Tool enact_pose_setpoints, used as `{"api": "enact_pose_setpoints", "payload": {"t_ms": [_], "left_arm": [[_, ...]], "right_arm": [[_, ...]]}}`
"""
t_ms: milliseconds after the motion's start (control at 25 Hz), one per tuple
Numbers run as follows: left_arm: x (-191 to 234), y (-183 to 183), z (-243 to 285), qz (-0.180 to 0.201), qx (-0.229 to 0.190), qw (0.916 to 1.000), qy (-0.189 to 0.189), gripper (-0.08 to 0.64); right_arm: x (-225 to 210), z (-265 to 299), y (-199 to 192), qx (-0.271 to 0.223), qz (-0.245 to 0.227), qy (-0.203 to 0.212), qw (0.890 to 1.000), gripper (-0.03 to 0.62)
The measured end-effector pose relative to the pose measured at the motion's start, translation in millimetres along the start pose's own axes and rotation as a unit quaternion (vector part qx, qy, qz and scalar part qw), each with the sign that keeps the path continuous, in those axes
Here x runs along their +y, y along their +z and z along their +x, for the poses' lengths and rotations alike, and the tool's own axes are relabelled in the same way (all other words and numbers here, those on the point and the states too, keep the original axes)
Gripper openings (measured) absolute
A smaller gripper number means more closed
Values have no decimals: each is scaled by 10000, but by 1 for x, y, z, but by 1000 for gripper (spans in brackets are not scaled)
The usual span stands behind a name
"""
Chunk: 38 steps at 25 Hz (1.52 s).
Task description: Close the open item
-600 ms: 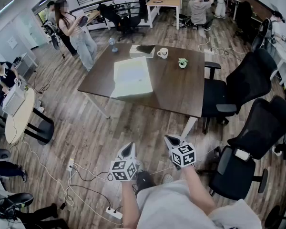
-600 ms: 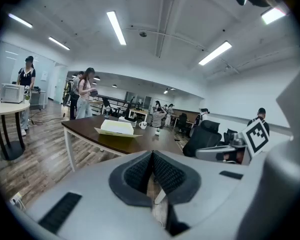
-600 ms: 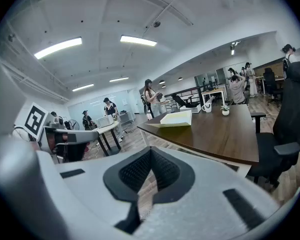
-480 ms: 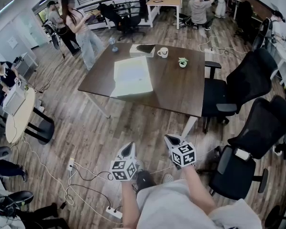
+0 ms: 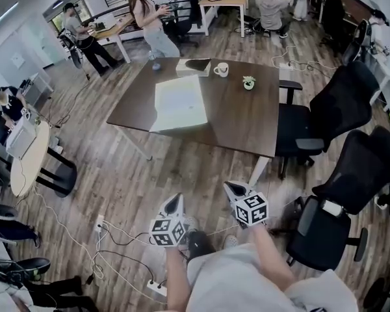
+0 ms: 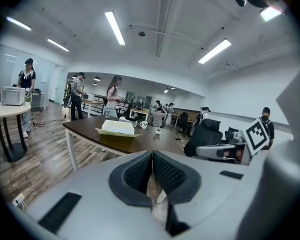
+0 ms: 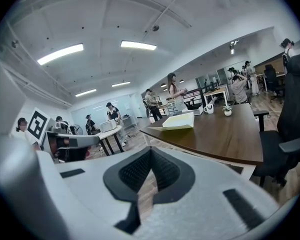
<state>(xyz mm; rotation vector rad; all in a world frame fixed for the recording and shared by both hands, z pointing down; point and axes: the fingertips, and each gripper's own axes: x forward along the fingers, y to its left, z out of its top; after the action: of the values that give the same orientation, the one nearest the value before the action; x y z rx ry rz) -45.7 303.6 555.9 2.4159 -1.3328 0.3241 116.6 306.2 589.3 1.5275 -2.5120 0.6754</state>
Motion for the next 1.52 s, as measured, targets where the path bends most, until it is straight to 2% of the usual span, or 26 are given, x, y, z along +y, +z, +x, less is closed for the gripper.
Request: {"api": "enact_pose_setpoints", "payload": {"t_ms": [120,240,440,520,840,1280,1520], "left_arm": [[9,0,-2,2,-67,9999,159,8],[22,-2,-5,-42,-99,9993,362,11],[41,3,4,-36,-111,9983,573,43],[47,6,13,-55,-93,9985,532,78],[87,34,76,-92,-121,9996,252,118],[158,101,182,-70,25,9999,-126,132],[195,114,229,-97,202,9986,-472,137]], "right_arm": [[-2,0,4,-163,116,84,9998,8],[-2,2,1,-164,156,125,9997,66],[-13,10,9,-265,299,69,9992,111],[-18,16,13,-286,319,32,9991,120],[-52,54,43,-429,205,-386,9981,144],[-109,130,91,-451,611,-1027,9918,176],[-119,173,105,-509,798,-1214,9881,192]]}}
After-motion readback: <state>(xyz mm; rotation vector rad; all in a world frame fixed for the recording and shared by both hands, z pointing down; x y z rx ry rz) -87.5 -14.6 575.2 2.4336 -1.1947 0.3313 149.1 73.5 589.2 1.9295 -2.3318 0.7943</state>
